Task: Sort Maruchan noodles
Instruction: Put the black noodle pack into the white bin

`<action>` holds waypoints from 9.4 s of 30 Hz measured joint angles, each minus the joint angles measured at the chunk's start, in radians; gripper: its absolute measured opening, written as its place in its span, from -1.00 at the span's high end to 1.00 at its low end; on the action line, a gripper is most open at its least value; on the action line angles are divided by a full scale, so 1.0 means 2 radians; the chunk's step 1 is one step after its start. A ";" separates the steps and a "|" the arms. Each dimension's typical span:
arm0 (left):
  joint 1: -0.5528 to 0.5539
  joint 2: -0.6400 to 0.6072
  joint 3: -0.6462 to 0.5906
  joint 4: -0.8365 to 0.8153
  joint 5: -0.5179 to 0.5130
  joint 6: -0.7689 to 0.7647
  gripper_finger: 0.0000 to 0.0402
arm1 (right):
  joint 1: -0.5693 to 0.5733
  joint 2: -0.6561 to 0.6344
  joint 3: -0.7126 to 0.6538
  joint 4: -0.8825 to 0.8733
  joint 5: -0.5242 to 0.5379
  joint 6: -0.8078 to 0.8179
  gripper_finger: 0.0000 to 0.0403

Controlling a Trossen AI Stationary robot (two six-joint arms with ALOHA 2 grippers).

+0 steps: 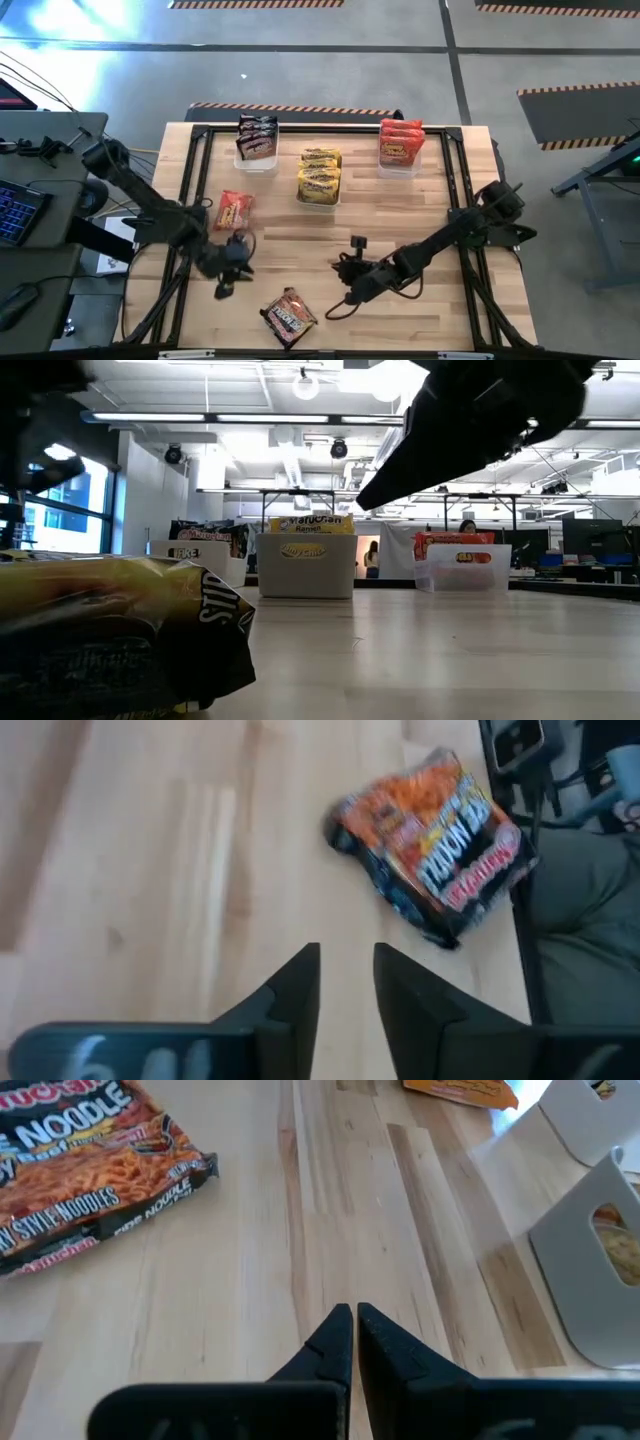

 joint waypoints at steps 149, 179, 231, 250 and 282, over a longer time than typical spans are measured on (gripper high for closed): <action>-0.001 0.298 0.252 0.029 -0.134 0.416 1.00 | -0.118 0.112 0.068 0.189 -0.512 0.187 -0.45; -0.002 0.273 0.277 -0.027 -0.107 0.339 0.79 | -0.095 0.128 0.093 0.182 -0.481 0.130 0.20; -0.061 0.200 0.209 0.015 -0.182 -0.045 -0.39 | -0.082 0.073 0.093 0.181 -0.359 -0.023 0.53; -0.014 0.205 0.209 0.037 -0.143 -0.011 -0.38 | -0.082 0.073 0.093 0.188 -0.317 -0.032 0.53; -0.011 0.170 0.209 -0.055 -0.091 0.014 0.60 | -0.072 0.072 0.093 0.209 -0.272 -0.051 0.10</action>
